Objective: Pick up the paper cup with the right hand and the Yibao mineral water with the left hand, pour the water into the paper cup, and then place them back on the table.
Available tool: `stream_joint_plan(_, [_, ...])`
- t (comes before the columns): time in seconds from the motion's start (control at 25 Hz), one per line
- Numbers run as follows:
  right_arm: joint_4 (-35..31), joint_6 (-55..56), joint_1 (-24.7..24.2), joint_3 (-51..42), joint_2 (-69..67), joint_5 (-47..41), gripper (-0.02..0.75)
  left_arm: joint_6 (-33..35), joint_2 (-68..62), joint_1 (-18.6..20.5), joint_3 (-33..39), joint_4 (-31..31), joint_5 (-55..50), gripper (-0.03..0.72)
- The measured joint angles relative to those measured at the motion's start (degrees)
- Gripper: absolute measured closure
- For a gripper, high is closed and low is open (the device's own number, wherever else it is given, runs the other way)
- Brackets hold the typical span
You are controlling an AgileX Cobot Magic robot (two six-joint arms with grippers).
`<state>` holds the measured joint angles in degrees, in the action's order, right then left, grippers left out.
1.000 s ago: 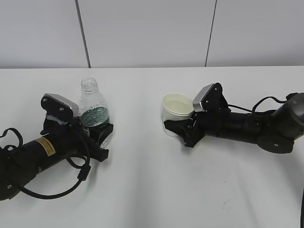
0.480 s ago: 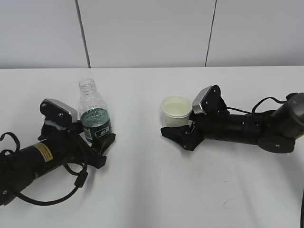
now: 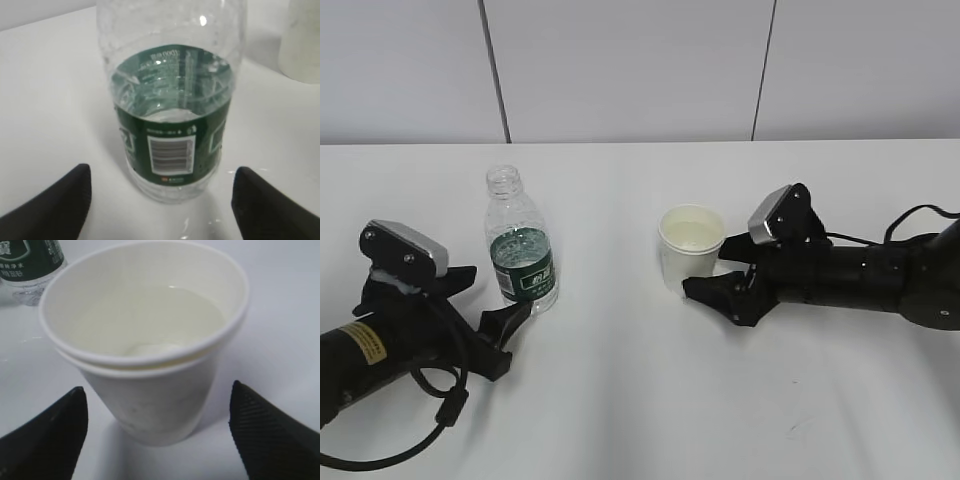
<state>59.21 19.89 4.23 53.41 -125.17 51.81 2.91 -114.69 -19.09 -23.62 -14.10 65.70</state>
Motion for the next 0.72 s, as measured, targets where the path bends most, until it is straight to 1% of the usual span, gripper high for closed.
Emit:
stream_joint_plan(0.12, [0.1, 0.1, -2.0, -1.8, 1.2, -0.5, 0.078, 0.4, 1.2, 0.0, 2.0, 1.7, 0.0, 0.155])
stream_joint_plan(0.2, [0.1, 0.1, -3.4, -2.8, 2.0, -0.5, 0.078, 1.3, 1.9, 0.0, 3.2, 4.0, 0.0, 0.155])
stream_joint_plan(0.44, [-0.8, 0.1, -7.6, -4.2, 4.4, -2.5, 0.09, 3.9, 3.2, 0.0, 4.4, 15.2, 0.0, 0.155])
stream_joint_plan(0.52, [-3.6, 0.1, -8.8, -4.3, 5.2, -4.1, 0.091, 4.2, 4.0, 0.7, 4.4, 17.7, -0.1, 0.156])
stream_joint_plan(0.72, [-14.5, 0.1, -11.5, -4.3, 7.1, -5.1, 0.102, 4.4, 6.3, 5.9, 3.7, 17.8, -0.1, 0.157])
